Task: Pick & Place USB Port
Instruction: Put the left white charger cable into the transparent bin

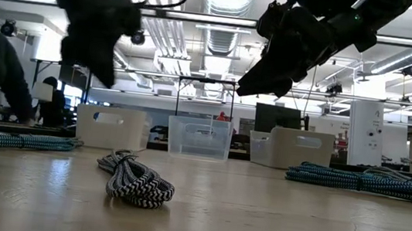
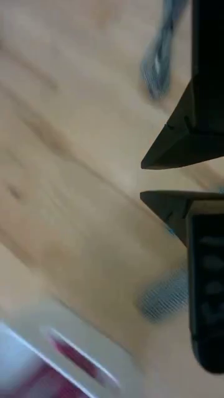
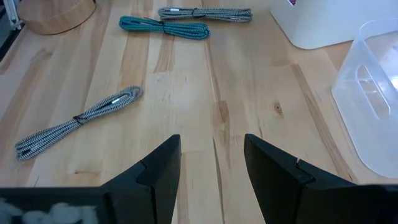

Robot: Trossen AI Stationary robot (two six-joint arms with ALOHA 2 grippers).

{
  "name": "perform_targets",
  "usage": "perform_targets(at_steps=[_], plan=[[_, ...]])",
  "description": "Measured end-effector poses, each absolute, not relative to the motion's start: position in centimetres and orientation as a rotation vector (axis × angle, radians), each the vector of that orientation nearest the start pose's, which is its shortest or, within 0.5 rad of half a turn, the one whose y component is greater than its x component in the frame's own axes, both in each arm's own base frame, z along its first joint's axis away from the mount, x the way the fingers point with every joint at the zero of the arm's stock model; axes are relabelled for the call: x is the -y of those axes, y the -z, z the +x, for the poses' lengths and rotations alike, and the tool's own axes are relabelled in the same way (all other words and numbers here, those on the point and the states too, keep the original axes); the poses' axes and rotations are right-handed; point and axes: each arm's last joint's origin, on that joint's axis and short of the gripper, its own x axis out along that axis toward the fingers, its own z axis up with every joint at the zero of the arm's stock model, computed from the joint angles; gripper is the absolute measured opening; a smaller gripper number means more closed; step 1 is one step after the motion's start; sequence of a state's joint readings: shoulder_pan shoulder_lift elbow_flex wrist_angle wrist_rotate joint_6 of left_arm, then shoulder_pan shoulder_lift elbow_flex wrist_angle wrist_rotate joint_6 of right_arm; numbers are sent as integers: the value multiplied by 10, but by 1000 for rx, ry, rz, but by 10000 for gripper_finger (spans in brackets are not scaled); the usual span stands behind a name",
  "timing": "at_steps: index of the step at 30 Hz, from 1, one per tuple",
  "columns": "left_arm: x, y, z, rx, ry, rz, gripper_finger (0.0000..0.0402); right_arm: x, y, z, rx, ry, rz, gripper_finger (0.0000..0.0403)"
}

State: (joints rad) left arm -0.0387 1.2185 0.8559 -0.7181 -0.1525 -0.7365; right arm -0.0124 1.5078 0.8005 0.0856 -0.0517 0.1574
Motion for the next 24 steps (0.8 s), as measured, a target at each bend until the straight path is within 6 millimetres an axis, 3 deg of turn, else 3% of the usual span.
perform_targets(at_steps=[5,8,17,24], plan=[[8,-221,205,-1059,-755,-609,61,2,-197,307,-623,11,172,173],[8,-207,199,-1066,-827,-653,61,2,-197,307,-623,11,172,173],[8,-159,183,-1078,-867,-792,62,2,-196,307,-625,12,172,173],[8,-144,178,-1045,-843,-807,62,2,-196,307,-626,12,172,173]])
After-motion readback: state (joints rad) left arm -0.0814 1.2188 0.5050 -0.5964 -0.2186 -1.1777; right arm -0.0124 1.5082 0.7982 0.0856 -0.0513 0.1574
